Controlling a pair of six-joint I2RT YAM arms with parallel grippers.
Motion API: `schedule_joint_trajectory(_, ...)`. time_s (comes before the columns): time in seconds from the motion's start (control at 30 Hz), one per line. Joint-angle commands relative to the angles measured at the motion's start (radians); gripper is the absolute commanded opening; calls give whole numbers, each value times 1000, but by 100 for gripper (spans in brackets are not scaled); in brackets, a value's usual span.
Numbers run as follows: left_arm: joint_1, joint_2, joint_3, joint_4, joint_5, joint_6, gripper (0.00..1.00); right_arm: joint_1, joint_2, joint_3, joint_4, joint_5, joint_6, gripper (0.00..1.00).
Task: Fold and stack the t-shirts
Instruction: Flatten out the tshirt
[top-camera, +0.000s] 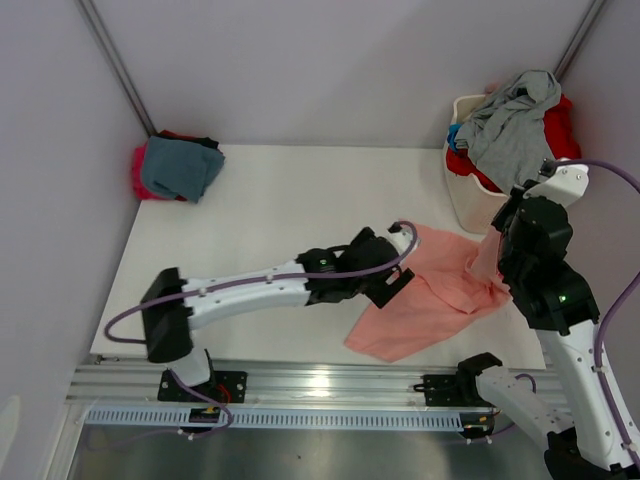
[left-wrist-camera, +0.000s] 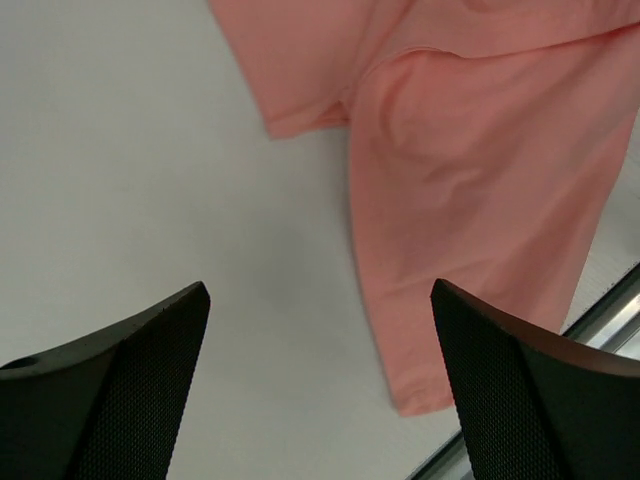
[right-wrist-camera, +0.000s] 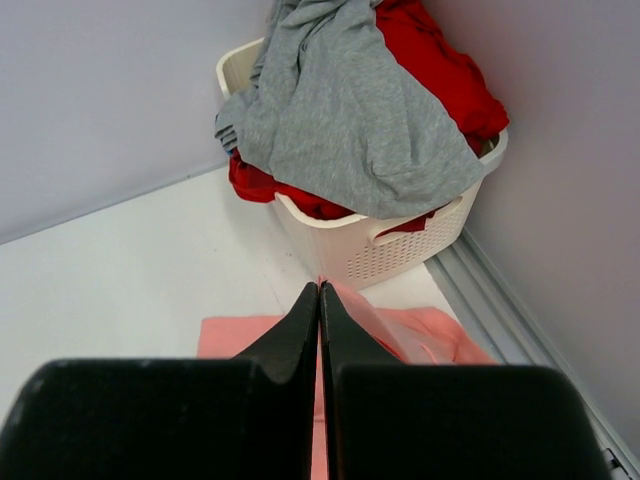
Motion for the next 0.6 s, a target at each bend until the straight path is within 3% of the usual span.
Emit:
schedule_joint_trajectory(0.0, 49, 175, 135, 31, 262, -118, 95, 16, -19, 1, -15, -2, 12, 0)
schedule_joint_trajectory(0.23, 60, 476, 358, -109, 332, -176, 95, 63, -34, -17, -72, -37, 60, 0)
schedule_joint_trajectory(0.57, 65, 633, 422, -195, 341, -221, 93, 132, -51, -81, -103, -24, 102, 0)
